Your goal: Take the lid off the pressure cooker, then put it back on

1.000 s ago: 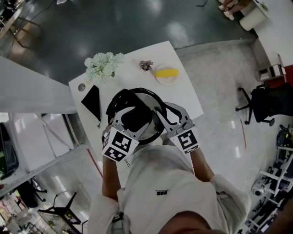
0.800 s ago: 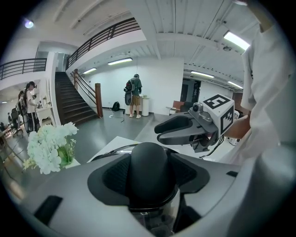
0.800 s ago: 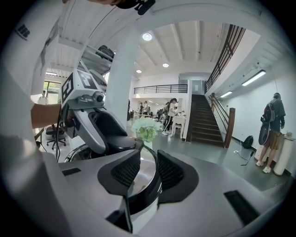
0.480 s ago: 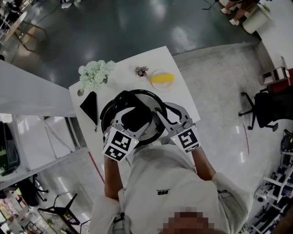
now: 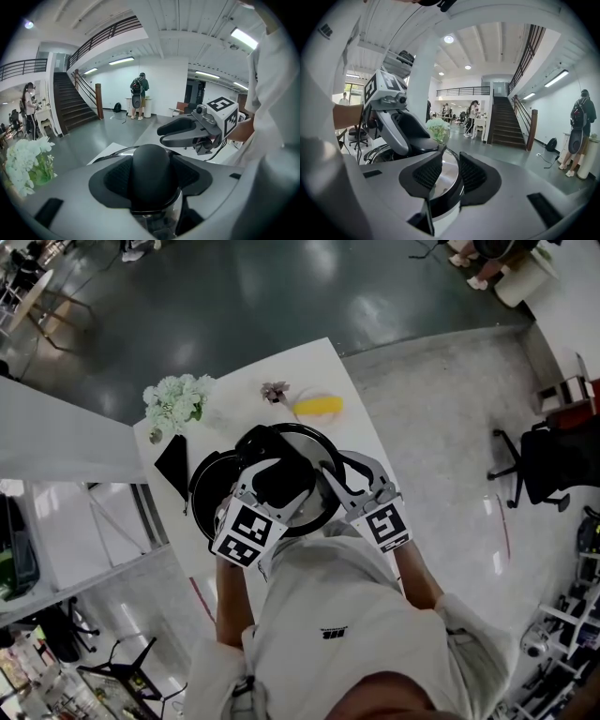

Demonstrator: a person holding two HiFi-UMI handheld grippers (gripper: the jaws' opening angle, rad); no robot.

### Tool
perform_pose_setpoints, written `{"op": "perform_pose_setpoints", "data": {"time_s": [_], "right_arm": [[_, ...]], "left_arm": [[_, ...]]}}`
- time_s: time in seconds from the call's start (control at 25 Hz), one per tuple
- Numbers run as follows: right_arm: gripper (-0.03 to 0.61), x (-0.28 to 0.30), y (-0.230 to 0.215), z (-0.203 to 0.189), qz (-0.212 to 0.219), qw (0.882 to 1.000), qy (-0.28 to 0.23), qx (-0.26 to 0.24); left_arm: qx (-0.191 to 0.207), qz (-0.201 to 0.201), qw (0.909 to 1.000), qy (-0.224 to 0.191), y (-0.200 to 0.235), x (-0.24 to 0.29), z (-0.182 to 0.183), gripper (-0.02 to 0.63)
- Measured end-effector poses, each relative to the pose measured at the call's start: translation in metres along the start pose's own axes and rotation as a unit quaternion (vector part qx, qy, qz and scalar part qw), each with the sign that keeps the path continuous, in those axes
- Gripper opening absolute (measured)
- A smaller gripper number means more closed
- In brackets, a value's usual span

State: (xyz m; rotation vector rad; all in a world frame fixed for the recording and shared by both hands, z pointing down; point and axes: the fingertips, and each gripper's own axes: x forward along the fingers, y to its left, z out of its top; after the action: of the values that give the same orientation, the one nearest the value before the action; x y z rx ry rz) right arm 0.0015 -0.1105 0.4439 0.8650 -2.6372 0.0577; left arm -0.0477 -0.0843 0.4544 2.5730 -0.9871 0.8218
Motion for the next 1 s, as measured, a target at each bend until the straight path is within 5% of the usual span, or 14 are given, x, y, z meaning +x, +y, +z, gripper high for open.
{"op": "perform_pose_setpoints", "data": {"time_s": [1.0], "right_arm": [[0.117,-0.057,-0.092,-0.052,-0.037,0.999,0.025,0.029]], "left_arm": [[0.007,-0.049,0.9986,0.02,-0.05,0.106,0.043,0.29]]}}
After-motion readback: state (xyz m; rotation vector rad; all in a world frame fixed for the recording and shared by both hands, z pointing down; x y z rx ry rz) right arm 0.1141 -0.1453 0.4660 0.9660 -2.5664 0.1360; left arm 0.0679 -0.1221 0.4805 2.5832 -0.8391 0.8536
